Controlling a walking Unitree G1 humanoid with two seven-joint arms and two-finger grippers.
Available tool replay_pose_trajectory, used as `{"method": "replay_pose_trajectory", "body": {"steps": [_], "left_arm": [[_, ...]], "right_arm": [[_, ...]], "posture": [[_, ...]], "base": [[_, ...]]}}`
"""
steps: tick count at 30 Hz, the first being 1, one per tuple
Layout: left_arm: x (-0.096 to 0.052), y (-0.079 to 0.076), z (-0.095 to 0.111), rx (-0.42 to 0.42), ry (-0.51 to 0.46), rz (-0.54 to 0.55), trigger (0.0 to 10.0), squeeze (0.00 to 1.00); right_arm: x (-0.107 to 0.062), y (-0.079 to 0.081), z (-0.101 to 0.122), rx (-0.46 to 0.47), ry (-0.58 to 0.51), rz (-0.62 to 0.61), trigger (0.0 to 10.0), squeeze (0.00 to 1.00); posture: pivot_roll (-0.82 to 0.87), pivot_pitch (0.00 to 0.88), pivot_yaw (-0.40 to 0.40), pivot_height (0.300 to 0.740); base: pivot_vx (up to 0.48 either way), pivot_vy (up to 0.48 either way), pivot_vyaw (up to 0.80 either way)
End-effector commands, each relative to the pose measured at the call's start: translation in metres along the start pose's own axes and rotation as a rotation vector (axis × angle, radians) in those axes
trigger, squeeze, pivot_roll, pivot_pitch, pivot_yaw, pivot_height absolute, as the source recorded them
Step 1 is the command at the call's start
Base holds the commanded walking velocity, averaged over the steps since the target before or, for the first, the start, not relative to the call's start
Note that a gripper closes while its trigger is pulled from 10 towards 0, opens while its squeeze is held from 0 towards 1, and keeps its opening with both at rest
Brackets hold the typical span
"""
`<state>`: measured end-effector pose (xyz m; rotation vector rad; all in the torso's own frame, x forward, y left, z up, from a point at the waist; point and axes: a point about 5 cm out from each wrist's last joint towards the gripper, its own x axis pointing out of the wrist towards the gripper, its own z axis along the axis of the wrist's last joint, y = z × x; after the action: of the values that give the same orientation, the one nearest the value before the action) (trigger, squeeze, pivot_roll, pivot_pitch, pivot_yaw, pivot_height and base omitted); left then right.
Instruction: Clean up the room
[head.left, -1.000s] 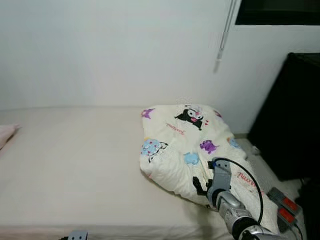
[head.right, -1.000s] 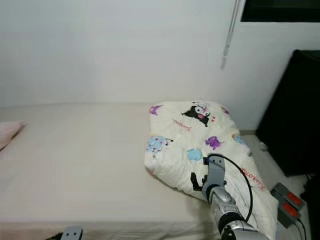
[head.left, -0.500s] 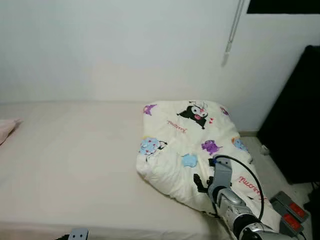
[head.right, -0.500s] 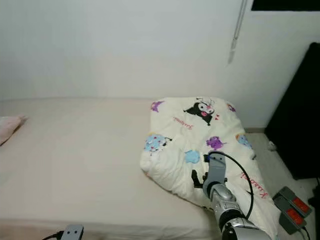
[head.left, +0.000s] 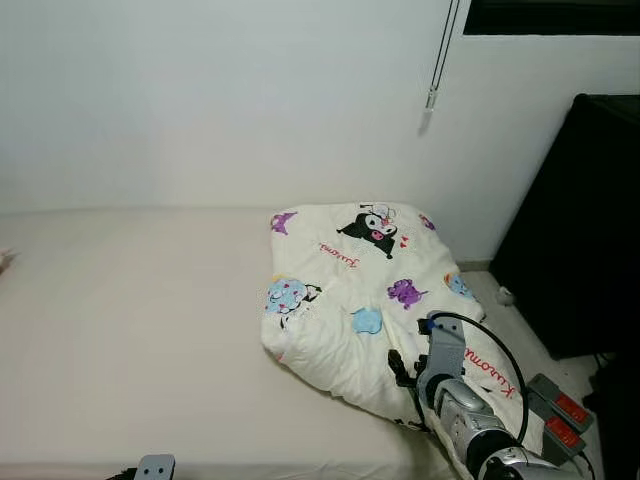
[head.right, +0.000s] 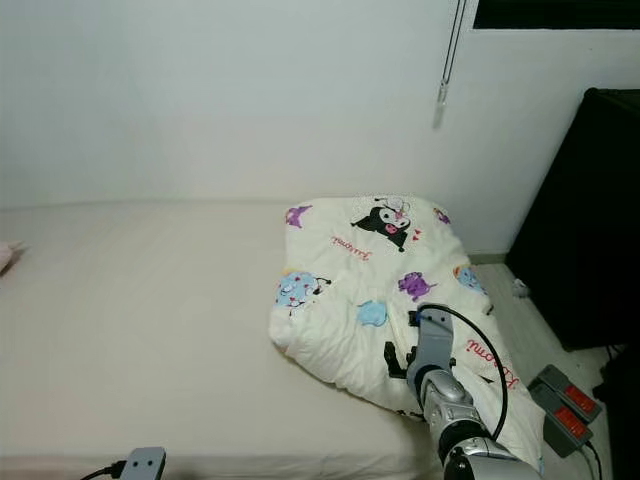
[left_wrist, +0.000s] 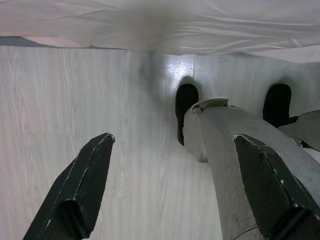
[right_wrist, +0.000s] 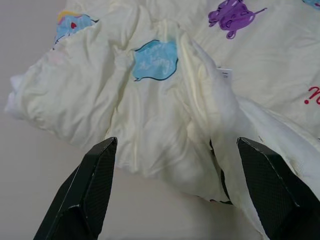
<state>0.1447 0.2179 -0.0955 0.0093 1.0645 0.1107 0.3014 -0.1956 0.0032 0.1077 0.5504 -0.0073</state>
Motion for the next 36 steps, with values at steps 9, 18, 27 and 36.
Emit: {"method": "replay_pose_trajectory", "body": {"steps": [9,18,27,36], "left_arm": [[0.000,0.002,-0.003,-0.004,0.014,0.016,10.0,0.00],[-0.001,0.003,-0.002,0.000,0.005,0.018,10.0,0.00],[-0.001,0.003,-0.002,0.002,0.003,0.022,10.0,0.00],[-0.001,0.003,-0.003,-0.014,0.004,0.037,10.0,0.00]], "right_arm": [[0.001,-0.001,0.006,0.003,-0.010,-0.005,10.0,0.00],[0.004,-0.003,0.025,0.013,-0.064,-0.004,10.0,0.00],[0.005,0.000,0.029,0.011,-0.074,0.004,10.0,0.00],[0.004,0.001,0.024,0.011,-0.065,0.005,10.0,0.00]], "posture": [[-0.02,0.010,-0.002,0.740],[-0.02,0.012,-0.004,0.740],[-0.01,0.013,-0.005,0.740],[-0.01,0.012,-0.004,0.740]], "base": [[0.000,0.000,0.00],[0.000,0.000,0.00],[0.000,-0.427,0.00],[0.000,0.000,0.00]]}}
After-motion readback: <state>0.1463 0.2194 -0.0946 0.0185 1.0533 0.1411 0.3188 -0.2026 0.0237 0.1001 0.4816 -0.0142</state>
